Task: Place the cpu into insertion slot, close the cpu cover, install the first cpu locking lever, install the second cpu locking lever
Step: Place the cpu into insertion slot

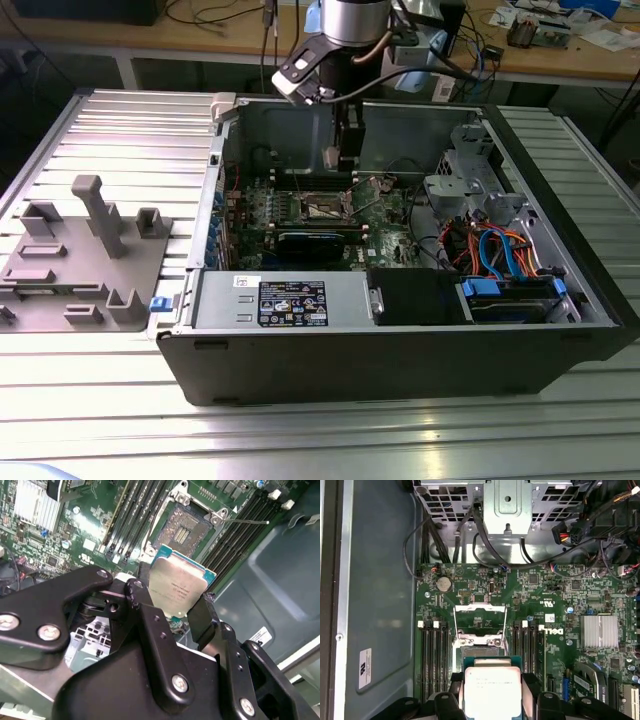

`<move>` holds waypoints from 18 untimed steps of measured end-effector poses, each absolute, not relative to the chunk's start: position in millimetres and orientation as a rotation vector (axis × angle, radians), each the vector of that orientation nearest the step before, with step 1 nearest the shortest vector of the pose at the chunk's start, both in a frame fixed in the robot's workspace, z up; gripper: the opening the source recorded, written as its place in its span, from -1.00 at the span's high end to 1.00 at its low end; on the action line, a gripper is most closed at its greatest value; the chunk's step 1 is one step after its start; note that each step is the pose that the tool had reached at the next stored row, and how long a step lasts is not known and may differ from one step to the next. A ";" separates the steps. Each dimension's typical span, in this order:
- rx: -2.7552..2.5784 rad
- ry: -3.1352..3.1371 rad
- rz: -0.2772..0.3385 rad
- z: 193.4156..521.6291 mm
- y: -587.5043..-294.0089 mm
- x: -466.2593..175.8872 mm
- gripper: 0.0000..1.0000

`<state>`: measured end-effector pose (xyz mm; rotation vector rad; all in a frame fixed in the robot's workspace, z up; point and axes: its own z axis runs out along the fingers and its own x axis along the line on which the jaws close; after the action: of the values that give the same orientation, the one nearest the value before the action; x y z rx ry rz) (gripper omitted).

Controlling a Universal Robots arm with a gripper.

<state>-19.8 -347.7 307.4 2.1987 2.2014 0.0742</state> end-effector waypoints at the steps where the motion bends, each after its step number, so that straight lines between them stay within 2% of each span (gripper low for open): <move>1: 2.204 2.196 0.074 306.3 -347.7 -19.8 -0.08; 18: 2.198 2.188 0.059 280.4 -345.8 -27.8 -0.08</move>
<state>-27.8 -345.8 280.4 2.1985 2.1882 0.0588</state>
